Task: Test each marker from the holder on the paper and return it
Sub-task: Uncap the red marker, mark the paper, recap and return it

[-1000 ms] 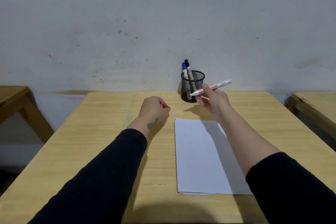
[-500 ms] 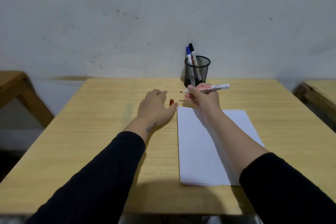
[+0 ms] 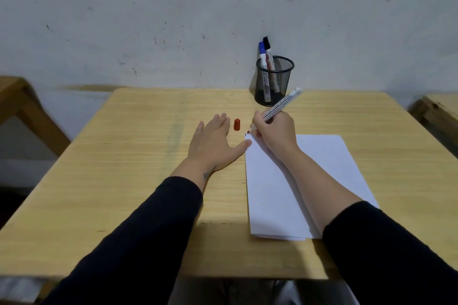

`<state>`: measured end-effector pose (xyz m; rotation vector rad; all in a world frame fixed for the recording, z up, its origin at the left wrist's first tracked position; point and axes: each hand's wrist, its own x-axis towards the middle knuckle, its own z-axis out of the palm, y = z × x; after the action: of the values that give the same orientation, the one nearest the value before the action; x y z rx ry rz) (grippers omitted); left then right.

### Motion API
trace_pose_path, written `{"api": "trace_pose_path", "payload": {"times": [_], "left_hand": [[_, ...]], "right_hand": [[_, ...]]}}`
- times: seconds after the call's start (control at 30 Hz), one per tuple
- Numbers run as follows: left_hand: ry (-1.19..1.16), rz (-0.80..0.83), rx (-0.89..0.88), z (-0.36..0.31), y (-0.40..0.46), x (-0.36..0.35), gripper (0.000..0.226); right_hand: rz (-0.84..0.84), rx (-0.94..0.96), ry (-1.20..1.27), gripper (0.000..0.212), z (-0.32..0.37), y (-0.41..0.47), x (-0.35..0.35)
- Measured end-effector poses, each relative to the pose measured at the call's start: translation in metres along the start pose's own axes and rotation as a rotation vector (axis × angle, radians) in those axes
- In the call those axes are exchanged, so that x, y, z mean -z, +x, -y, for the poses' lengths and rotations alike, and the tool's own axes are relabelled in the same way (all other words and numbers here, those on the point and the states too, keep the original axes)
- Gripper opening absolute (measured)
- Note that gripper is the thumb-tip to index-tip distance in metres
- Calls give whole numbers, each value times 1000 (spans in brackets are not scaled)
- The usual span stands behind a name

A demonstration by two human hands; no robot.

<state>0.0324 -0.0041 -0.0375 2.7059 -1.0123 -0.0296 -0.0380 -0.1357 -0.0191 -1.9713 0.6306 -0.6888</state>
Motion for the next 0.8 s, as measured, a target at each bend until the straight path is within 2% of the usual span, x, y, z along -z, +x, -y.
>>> {"api": "trace_pose_path", "payload": {"times": [0.53, 0.6, 0.7, 0.8], "left_hand": [[-22, 8, -5, -1, -1, 2, 89], [-27, 10, 0, -1, -1, 4, 90], [-116, 12, 20, -2, 0, 8, 91], [-293, -102, -21, 1, 4, 17, 71]], "right_hand": [[25, -35, -50, 33, 0, -1, -1], [-8, -85, 50, 33, 3, 0, 2], [0, -229, 355, 29, 5, 3, 8], [55, -287, 499, 27, 11, 8, 20]]}}
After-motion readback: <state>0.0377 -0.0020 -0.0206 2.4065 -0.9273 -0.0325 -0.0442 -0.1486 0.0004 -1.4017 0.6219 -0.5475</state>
